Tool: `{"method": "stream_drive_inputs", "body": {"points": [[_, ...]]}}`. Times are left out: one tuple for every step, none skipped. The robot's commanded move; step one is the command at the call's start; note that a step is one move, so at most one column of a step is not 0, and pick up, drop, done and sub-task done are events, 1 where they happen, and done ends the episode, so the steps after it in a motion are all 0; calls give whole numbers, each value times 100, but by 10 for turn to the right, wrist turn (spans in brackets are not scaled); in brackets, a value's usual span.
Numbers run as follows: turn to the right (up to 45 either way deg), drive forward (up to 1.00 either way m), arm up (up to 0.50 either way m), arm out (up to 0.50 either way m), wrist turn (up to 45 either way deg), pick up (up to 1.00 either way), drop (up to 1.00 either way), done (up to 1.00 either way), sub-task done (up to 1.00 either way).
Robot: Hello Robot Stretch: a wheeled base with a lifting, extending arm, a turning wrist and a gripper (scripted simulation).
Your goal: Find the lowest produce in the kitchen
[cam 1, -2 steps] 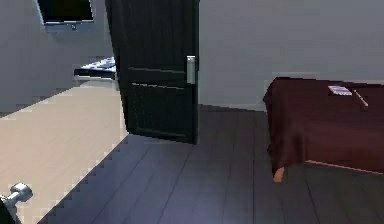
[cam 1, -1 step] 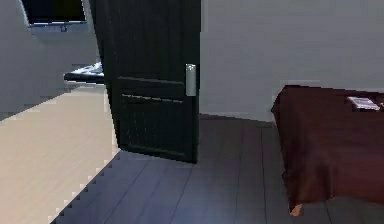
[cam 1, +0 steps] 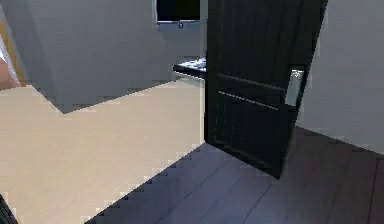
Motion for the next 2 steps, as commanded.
{"method": "stream_drive_inputs", "body": {"points": [[0, 45, 0, 0, 0, 0, 0, 0, 0], [-390, 0, 0, 0, 0, 0, 0, 0, 0]]}}
